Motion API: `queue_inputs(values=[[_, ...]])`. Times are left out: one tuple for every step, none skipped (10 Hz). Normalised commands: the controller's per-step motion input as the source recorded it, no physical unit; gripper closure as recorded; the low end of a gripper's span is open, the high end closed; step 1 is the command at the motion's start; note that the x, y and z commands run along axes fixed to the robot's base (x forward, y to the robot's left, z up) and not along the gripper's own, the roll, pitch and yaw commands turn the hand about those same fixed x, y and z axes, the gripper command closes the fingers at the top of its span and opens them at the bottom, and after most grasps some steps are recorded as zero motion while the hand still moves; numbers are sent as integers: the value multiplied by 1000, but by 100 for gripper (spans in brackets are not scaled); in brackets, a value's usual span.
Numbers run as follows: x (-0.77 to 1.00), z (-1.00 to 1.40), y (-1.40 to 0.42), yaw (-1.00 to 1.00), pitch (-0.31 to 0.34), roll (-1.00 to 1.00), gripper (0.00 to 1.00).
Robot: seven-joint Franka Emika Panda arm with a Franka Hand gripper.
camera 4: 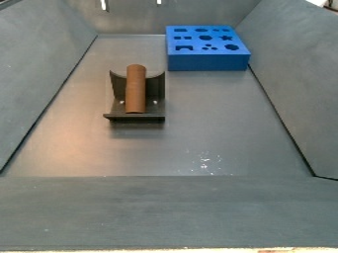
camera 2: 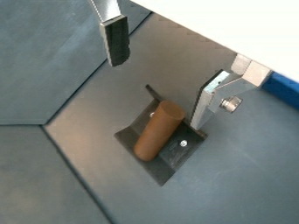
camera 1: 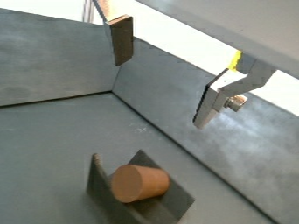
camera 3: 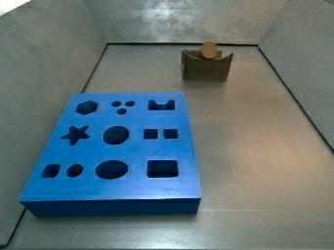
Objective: Pick up the round object. Move up. Place the round object on the fixture. Regrasp the round object. Move to above the board. Insert the round object.
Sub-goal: Regrasp the round object.
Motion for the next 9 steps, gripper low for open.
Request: queue_inputs(values=[[33,-14,-31,28,10,1000,0],[40,-12,-31,33,30,1000,0],[49,-16,-34,37,43,1000,0],[54,-18,-37,43,59,1000,0],[59,-14,-35,50,81,1000,0],[68,-9,-39,65,113,1000,0],[76,-15,-42,83,146,1000,0],[89,-17,-43,116,202,1000,0],[98,-19,-46,157,259,1000,0]])
